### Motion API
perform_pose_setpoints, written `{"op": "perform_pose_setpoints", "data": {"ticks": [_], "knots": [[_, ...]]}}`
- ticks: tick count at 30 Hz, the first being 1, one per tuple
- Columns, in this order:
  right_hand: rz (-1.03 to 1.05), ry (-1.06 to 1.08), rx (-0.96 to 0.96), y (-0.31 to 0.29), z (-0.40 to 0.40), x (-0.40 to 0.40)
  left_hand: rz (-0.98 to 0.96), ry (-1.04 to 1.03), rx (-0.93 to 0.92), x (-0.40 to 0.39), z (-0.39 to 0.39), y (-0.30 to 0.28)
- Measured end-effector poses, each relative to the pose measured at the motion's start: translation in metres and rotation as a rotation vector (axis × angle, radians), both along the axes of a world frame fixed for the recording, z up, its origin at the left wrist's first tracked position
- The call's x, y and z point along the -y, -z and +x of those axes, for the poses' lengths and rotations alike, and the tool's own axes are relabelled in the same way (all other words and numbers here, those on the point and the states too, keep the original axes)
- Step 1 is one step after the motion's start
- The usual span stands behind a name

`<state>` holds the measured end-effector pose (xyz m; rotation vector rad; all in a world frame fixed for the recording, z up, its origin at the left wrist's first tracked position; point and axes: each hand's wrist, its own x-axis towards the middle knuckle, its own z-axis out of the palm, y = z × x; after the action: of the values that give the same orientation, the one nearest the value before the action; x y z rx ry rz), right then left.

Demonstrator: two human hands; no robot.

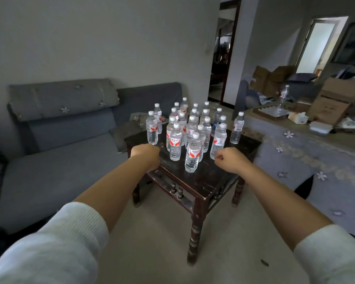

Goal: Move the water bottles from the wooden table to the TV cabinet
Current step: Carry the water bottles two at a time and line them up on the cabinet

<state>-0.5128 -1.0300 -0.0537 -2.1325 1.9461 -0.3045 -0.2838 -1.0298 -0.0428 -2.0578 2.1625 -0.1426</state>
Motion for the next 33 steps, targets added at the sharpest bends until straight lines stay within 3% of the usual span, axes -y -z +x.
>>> {"op": "perform_pose_setpoints", "data": {"ticks": [12,16,20,22,27,33], "knots": [[0.036,0.014,-0.182,0.007,0.044,0.237,0.059,0.143,-0.091,0.234,0.002,0.027],[0.177,-0.043,-0.175,0.033,0.042,0.280,0.123,0.187,-0.172,0.289,-0.005,0.050],[0.391,-0.137,-0.439,0.058,0.045,0.323,0.079,0.240,-0.269,0.333,-0.014,0.068],[0.451,-0.188,-0.483,0.066,0.048,0.335,0.052,0.278,-0.271,0.347,-0.018,0.076],[0.290,-0.236,-0.354,0.080,0.035,0.336,0.174,0.339,-0.343,0.383,-0.025,0.090],[0.118,-0.150,-0.201,0.097,0.023,0.333,0.195,0.447,-0.233,0.417,-0.024,0.094]]}}
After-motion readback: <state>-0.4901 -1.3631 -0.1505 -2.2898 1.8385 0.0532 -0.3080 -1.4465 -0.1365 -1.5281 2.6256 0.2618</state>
